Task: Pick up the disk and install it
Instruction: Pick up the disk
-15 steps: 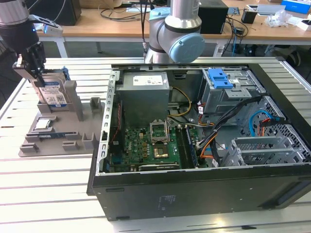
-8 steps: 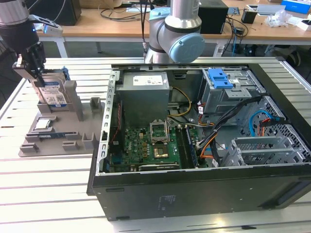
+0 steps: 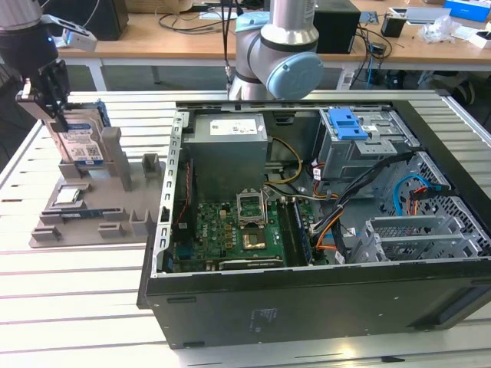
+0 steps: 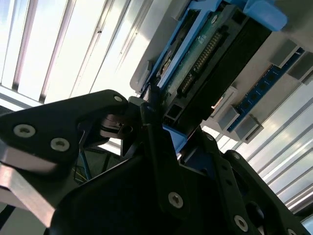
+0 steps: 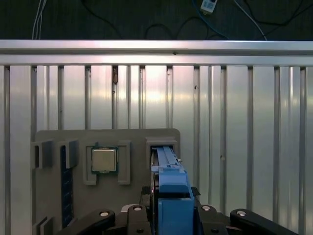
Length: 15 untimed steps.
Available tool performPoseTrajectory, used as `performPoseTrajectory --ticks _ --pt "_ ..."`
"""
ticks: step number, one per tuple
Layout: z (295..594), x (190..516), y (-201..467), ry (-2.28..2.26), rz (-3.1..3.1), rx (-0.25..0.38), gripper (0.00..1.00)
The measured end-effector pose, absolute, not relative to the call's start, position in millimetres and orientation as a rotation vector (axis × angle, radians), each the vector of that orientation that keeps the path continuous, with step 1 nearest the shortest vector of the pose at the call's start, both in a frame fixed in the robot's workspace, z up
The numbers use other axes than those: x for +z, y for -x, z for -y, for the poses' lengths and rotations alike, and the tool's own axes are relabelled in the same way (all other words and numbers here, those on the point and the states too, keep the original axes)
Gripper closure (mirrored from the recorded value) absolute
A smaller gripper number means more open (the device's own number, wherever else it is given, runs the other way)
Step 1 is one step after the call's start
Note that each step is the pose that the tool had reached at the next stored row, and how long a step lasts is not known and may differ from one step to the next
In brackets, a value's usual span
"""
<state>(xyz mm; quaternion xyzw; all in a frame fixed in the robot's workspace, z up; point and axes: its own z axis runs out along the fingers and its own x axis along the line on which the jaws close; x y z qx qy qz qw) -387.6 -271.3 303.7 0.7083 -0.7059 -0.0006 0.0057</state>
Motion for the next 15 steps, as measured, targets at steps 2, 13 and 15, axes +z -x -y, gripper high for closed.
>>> performPoseTrajectory --ticks 2,13,15 --pt "271 308 388 -2.217 2.209 -0.001 0.63" --pt "271 337 388 -2.215 2.207 0.003 0.63" --pt "271 344 388 -2.214 2.206 0.005 0.63"
